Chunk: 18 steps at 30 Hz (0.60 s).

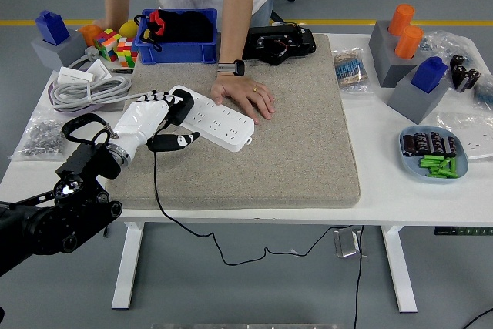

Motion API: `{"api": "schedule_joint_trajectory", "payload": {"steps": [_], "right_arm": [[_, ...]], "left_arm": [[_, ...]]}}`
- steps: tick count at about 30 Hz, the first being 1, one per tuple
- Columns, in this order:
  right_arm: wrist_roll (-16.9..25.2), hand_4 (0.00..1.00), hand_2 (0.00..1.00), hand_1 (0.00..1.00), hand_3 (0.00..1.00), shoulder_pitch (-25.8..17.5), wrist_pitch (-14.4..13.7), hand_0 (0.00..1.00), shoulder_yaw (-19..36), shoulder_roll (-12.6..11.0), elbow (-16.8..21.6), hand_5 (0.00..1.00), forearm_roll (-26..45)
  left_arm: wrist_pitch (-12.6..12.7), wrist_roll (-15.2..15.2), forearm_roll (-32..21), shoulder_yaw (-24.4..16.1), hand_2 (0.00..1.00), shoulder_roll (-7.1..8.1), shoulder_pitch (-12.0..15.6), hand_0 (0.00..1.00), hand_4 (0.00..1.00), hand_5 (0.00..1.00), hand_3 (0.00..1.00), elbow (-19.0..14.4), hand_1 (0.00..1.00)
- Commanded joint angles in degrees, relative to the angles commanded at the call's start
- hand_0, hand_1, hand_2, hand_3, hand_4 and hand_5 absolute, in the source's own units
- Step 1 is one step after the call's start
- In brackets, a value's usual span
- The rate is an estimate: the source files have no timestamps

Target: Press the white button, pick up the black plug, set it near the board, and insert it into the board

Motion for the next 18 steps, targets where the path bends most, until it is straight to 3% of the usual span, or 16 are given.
{"api": "schedule_joint_trajectory", "payload": {"steps": [10, 18], "right_arm": [[-0.01, 0.655, 0.650, 0.673, 0.606, 0.18, 0.02, 0.778, 0.09, 0.04, 0.02, 0.417, 0.02], [-0.05, 0.656, 0.649, 0.674, 0.607, 0.06, 0.03, 0.777, 0.16, 0.10, -0.02, 0.415, -0.03]], "left_arm": [[-0.74, 0.58, -1.31, 2.13, 0.888, -1.59, -2.16, 0.976, 0.837, 0.659, 0.819, 3.40, 0.955], [-1.24, 1.33, -1.72, 2.77, 0.879, -1.48, -1.80, 0.963, 0.832, 0.659, 0.807, 3.33, 0.948]]}}
